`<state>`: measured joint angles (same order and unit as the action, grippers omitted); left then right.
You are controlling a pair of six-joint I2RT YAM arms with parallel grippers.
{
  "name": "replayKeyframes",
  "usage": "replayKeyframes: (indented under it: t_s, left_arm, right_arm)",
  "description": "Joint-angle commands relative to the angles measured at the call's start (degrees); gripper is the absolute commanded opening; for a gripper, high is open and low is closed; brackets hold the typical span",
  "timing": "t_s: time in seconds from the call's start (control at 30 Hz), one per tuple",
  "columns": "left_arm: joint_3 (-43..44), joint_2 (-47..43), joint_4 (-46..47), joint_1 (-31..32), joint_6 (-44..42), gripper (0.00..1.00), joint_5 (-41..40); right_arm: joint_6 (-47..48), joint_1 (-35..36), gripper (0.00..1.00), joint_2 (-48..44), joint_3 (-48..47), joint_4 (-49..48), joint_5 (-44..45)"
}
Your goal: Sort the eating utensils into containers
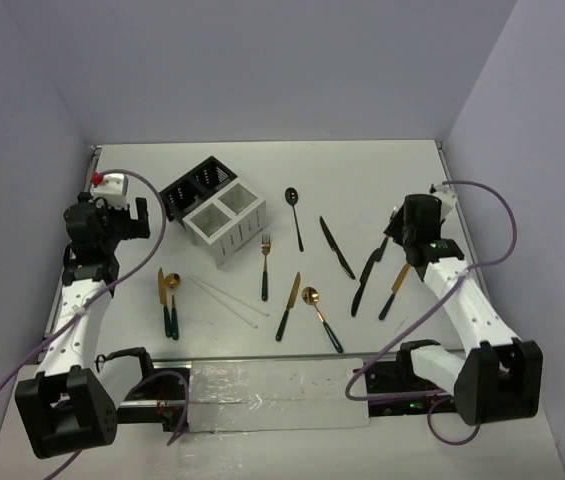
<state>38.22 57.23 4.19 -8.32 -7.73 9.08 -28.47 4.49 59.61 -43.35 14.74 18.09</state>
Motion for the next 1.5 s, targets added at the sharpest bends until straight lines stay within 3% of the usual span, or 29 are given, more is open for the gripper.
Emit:
replayKeyframes:
  t_s: [0.0, 0.3, 0.5, 0.73, 0.77, 0.9, 1.03, 1.07, 1.13, 1.27, 1.47]
  left_arm:
    - [1.86, -0.01, -15.25, -0.30, -4.40, 0.95, -0.72]
    - [-2.09, -1.69, -12.71, -0.21, -3.53, 0.94, -1.08]
    - [-2.80, -2.91, -12.10, -0.30, -3.79, 0.93, 0.85]
    - [-3.15, -4.59, -11.57, -0.30, -3.96, 0.93, 0.50]
    - [-3.15, -4.59, -11.66, -0.21, -3.88, 0.93, 0.67]
    - [-3.15, -5.11, -11.83, -0.30, -3.61, 0.92, 0.32]
    - [-3.06, -5.73, -11.83, -0.21, -3.52, 0.92, -0.29]
    - [-3.06, -5.82, -11.83, -0.21, -3.52, 0.92, -0.47]
    - [-3.15, -5.82, -11.66, -0.21, -3.35, 0.92, -0.55]
    - [-3.15, -5.64, -11.48, -0.21, -3.26, 0.92, -0.82]
    - [-3.32, -5.64, -10.95, -0.30, -3.00, 0.92, -1.70]
  right_arm:
    - [-7.21, -0.01, 0.58, 3.66, -2.09, 19.69, -0.95]
    - [-10.73, 0.95, 0.49, 5.33, 3.28, 28.15, -3.84]
    - [-12.83, 2.01, 0.41, 13.94, 2.66, 31.57, -5.87]
    - [-13.19, 2.54, 0.48, 22.02, 6.00, 25.88, -9.91]
    - [-13.02, 2.54, 0.38, 22.99, 6.61, 25.08, -10.17]
    - [-12.58, 2.63, 0.35, 24.93, 5.74, 25.16, -9.74]
    - [-12.67, 2.63, 0.17, 25.55, 4.95, 26.12, -7.63]
    - [-12.66, 2.63, 0.07, 25.64, 4.68, 26.30, -7.37]
    - [-12.93, 2.63, 0.00, 25.38, 4.59, 27.00, -6.49]
    - [-13.98, 2.54, 0.00, 21.87, 3.54, 28.58, -3.51]
    - [-16.88, 2.71, 0.00, 8.43, -1.45, 33.94, 4.48]
